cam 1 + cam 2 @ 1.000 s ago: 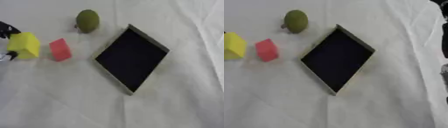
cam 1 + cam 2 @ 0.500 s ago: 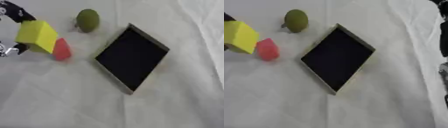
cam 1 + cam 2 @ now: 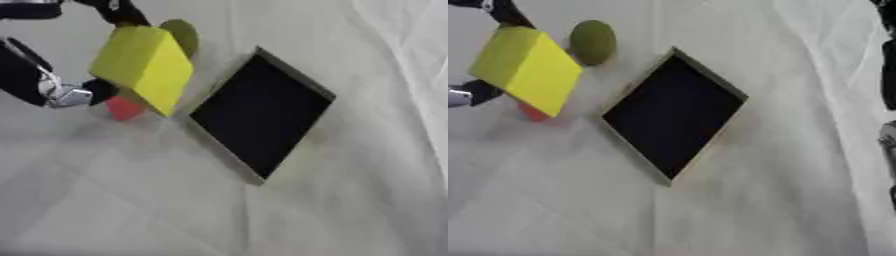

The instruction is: Pick up objects on the table and place them in the box.

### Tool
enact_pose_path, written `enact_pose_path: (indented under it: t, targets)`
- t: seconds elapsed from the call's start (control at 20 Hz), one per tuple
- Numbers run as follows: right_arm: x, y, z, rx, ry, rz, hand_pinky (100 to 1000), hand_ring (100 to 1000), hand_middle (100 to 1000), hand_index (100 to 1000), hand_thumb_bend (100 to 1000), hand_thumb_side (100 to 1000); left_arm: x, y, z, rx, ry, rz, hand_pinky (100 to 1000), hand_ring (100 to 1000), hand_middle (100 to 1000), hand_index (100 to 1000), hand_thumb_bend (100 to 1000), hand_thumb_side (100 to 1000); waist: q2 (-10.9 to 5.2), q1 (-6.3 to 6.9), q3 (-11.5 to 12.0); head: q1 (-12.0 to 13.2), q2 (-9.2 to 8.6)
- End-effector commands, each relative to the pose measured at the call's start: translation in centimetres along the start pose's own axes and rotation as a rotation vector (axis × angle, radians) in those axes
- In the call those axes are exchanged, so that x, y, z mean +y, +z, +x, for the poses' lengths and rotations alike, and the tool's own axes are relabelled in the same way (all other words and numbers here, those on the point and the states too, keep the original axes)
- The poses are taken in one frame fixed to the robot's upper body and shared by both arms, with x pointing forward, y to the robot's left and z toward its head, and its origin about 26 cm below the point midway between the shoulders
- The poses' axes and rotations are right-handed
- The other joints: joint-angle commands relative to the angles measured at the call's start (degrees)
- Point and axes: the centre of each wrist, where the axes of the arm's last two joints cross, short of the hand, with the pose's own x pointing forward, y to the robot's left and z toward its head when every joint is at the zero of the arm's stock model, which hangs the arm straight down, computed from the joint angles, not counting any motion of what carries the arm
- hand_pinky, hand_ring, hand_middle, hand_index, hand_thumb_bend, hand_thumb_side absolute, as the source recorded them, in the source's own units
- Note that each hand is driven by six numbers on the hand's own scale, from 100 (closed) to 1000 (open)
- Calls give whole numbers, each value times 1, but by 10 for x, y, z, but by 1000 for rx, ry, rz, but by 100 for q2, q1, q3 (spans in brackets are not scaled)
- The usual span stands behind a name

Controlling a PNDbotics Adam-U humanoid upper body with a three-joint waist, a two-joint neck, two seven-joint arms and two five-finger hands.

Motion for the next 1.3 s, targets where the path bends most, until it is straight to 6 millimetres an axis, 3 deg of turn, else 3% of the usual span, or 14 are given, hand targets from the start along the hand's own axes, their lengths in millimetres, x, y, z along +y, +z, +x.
enact_pose_path:
  t: [0.05, 0.7, 1.3]
  targets:
    - [-3, -7, 8, -28, 10, 18, 839, 879, 715, 775, 100, 658, 7, -13, 1, -11, -15, 5, 811, 755, 639, 801, 107, 160, -227, 68, -29, 35, 39]
    - [1, -10, 8, -31, -19, 24, 839, 878, 715, 775, 100, 661, -2, -85, -27, 19, 18, -38, 810, 756, 639, 802, 116, 238, -234, 160, -311, 99, 25]
    - [3, -13, 8, -39, -37, 17, 839, 873, 715, 775, 100, 664, -45, -123, -53, 74, 27, -143, 816, 768, 653, 810, 282, 300, -176, 206, -483, 124, 25]
